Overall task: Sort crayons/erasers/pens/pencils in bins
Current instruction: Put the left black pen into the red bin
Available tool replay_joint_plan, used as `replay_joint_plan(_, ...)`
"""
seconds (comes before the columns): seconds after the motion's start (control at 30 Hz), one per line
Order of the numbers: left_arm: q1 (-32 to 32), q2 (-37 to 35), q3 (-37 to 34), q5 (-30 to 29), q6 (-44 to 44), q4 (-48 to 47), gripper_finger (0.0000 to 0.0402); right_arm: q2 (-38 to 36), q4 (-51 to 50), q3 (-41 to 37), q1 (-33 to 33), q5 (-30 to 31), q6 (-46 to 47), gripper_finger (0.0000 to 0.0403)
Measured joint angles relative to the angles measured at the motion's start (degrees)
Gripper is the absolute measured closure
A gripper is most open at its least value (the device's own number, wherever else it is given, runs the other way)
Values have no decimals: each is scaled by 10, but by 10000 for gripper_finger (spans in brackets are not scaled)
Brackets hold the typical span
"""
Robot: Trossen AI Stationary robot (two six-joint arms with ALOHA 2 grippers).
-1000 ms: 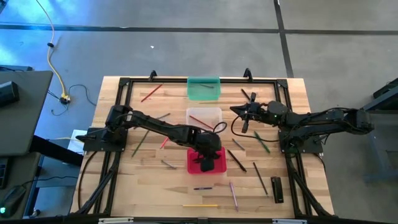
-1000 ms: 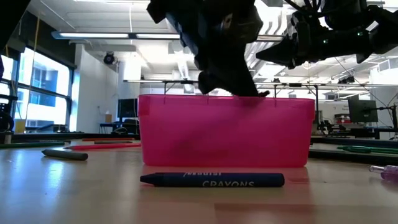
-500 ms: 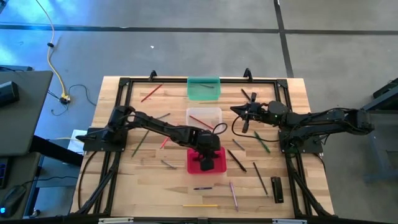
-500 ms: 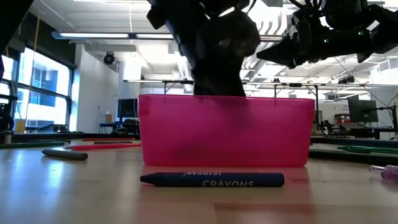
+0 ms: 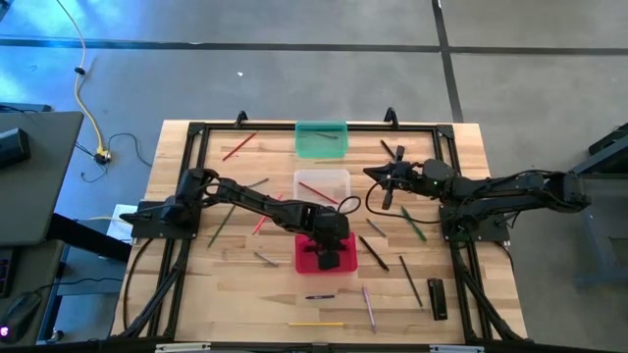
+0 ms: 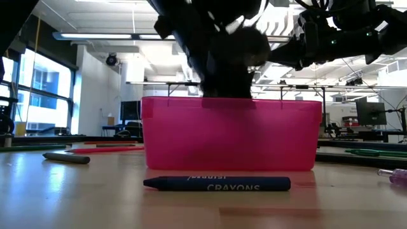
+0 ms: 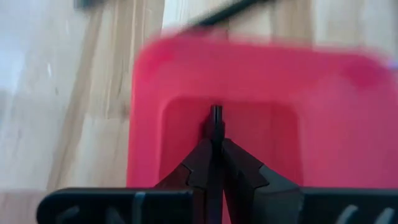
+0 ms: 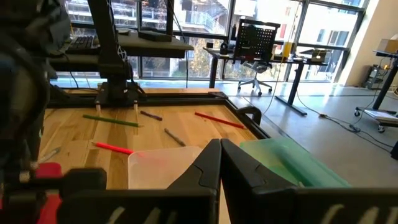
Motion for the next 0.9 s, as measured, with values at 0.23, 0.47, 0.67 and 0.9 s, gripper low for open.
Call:
replay_joint_plan(0.23,1,22,0,6,1,7,381,0,-2,0,0,0,0,403)
replay_joint_plan(0.47,1,21,0,6,-3,10,381,0,-1,0,0,0,-1,403)
replay_joint_plan(0.67,1,21,0,6,-8,11,380,0,-2,0,0,0,-2,403)
replay_joint_plan(0.9,1,-12,-1,3,14,3,380,0,-2,0,0,0,-2,403)
